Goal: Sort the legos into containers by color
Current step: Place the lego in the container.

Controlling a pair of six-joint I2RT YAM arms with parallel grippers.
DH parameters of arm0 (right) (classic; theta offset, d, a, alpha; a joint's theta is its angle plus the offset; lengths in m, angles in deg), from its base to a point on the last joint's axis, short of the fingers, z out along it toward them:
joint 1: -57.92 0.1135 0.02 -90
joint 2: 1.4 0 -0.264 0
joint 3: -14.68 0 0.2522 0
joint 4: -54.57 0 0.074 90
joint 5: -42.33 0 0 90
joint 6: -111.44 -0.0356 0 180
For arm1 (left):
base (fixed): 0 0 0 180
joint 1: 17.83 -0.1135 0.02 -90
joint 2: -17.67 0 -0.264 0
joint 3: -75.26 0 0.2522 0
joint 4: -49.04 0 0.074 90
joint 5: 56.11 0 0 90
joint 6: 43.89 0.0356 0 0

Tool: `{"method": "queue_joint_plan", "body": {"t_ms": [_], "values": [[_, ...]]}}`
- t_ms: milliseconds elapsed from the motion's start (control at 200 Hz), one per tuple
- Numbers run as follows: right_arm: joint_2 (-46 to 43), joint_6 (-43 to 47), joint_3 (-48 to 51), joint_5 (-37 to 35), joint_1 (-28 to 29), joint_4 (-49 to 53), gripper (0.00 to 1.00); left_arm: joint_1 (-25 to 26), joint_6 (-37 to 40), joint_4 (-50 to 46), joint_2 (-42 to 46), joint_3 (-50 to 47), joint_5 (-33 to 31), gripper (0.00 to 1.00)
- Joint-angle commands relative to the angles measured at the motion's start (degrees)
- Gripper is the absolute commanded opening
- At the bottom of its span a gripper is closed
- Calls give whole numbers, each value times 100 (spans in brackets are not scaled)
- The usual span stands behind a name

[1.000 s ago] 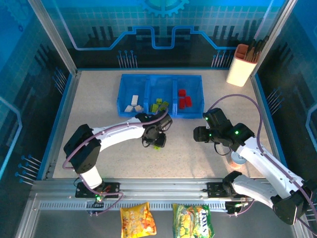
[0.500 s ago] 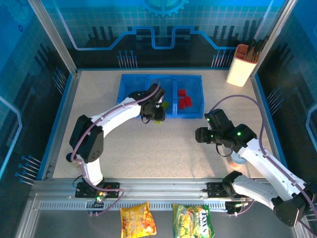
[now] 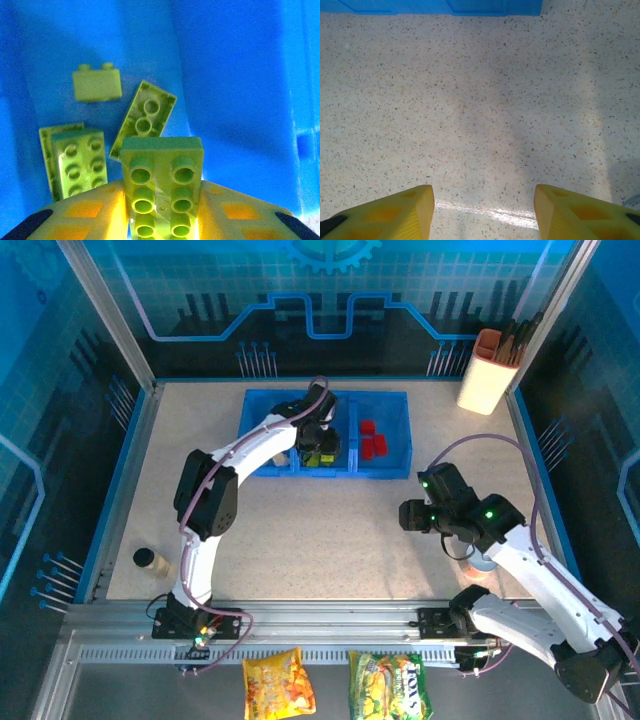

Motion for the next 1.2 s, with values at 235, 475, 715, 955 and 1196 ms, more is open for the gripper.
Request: {"method": "queue_joint_plan", "body": {"t_ms": [235,475,715,955,1196], "values": [[-314,-44,80,-207,-103,259,57,-171,222,611,-892,1073,-197,37],[-263,-39,96,-443,-136,198,59,-213,218,788,-1216,1545,-321,40],[-173,71,299,-823,-373,-105,72,-211,253,945,-1000,1473,-375,58],[-97,271,807,-1168,-1002,-701,90,-208,433,1316,-62,615,-540,78],[-34,555,1200,-1356,-1718,-1382,100,-223,736,1757,1384,-922,-1156,99]]}}
